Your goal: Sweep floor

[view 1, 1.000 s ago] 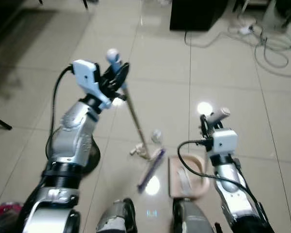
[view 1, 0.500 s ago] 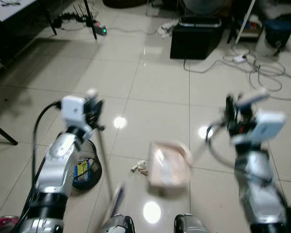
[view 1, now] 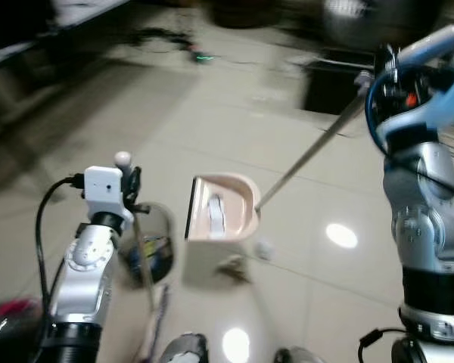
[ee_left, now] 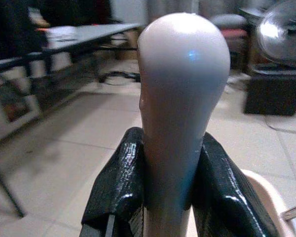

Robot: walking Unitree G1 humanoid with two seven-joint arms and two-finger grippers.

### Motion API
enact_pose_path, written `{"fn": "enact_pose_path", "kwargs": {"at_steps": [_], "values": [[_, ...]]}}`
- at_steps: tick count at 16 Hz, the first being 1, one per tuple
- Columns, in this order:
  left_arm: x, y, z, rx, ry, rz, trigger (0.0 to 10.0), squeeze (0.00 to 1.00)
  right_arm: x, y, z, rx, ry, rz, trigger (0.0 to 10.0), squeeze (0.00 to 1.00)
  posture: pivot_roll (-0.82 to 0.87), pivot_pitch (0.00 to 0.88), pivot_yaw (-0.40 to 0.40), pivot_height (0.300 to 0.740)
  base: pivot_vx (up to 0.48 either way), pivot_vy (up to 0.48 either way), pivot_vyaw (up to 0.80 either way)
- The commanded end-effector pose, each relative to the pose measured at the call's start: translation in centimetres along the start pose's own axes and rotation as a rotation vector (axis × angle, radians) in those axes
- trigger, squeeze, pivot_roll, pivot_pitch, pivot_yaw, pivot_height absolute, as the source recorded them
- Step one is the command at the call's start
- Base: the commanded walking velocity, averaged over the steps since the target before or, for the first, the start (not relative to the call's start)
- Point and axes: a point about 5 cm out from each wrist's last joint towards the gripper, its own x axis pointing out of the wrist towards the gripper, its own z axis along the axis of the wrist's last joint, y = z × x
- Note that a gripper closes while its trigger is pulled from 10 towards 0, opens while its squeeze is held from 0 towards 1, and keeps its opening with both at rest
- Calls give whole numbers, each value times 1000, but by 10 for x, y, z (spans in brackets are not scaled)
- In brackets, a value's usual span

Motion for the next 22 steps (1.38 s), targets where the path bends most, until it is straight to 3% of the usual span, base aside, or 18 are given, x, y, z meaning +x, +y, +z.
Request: {"fn": "enact_pose_path", "kwargs": {"at_steps": [1, 6, 16, 21, 22], "values": [[0, 3, 6, 10, -25, 21, 10000, 0, 4, 1, 5, 32, -8, -5, 10000, 0, -60, 0, 43, 740, 255, 0, 800], [0, 0, 7, 10, -33, 23, 10000, 0, 17, -3, 17, 49, -24, -31, 10000, 0, -56, 0, 43, 740, 271, 0, 800], [3, -5, 4, -30, -23, 20, 10000, 0, 19, -15, 27, 23, -63, -62, 10000, 0, -75, 0, 54, 740, 217, 0, 0], [5, -8, 2, -23, -14, 12, 10000, 0, 20, 5, 24, -106, -137, 83, 10000, 0, -73, 0, 47, 740, 0, 0, 0], [6, -8, 2, -22, -20, 10, 10000, 0, 20, 17, 20, -160, -164, 164, 10000, 0, -72, 0, 45, 740, 0, 0, 0]]}}
